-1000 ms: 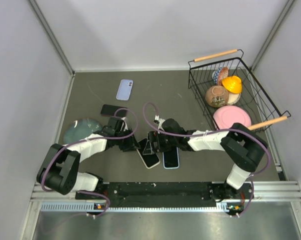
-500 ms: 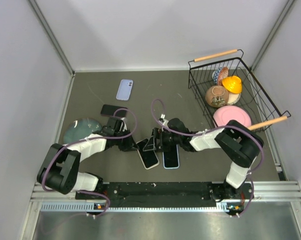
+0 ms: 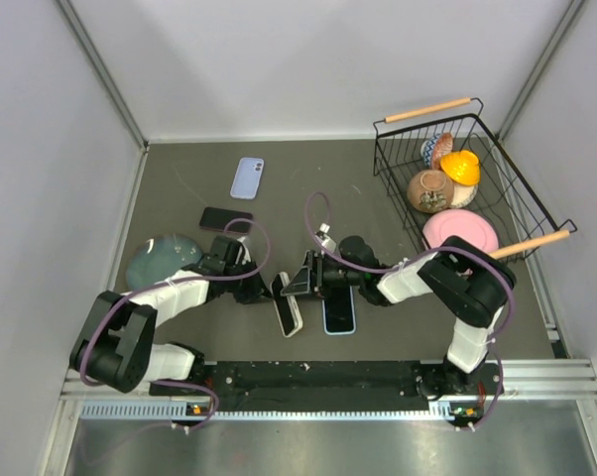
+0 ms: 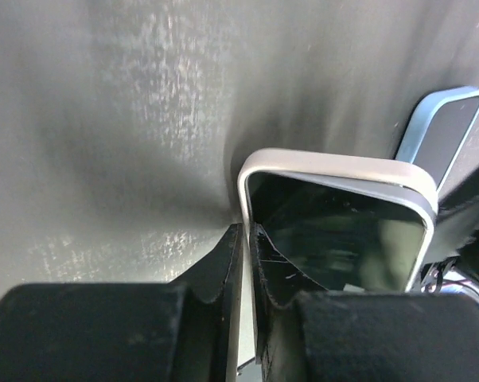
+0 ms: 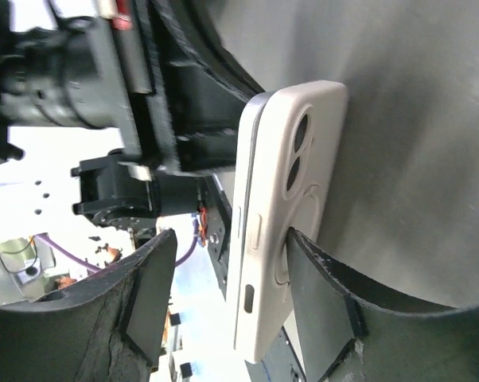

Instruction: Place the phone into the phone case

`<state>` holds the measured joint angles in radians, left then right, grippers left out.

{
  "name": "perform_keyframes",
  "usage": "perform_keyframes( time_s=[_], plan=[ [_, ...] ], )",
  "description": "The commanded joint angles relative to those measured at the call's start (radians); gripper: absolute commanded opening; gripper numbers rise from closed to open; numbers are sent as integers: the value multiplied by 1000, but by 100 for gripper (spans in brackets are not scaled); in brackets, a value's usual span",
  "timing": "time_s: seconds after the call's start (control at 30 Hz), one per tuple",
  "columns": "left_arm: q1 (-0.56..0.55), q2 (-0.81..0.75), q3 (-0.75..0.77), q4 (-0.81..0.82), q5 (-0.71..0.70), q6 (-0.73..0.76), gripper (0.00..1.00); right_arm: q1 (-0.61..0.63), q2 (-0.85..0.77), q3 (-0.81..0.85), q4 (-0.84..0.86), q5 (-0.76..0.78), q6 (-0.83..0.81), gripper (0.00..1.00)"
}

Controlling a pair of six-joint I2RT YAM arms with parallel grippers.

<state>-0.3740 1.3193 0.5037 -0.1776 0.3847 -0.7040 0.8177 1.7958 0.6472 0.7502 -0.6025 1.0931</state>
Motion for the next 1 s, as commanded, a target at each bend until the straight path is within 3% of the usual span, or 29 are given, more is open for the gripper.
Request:
perform_keyframes(
  time_s=[0.0, 0.17, 0.4, 0.53, 0.57, 0.7, 0.8, 0.97],
  plan=[
    [-20, 15, -27, -7, 22, 15, 12, 6, 11, 12, 216, -31, 40, 56],
    [-20, 12, -22, -13, 20, 20, 12, 6, 16, 17, 134, -11, 13, 54],
    [-20, 21, -8, -13, 26, 26, 13, 6, -3, 31, 26, 13, -41, 61],
    [-20, 28, 2, -13, 33, 28, 13, 6, -13, 49, -40, 21, -68, 56],
    [-20, 29, 7, -13, 34, 29, 13, 6, -15, 54, -49, 26, -73, 53],
    [-20, 26, 15, -19, 31, 32, 14, 6, -35, 63, -109, 41, -108, 10],
    [-20, 23, 19, -26, 28, 32, 15, 8, -52, 72, -159, 53, -137, 0],
    [-20, 11, 25, -34, 23, 34, 17, 8, -72, 101, -282, 93, -197, 0]
  ],
)
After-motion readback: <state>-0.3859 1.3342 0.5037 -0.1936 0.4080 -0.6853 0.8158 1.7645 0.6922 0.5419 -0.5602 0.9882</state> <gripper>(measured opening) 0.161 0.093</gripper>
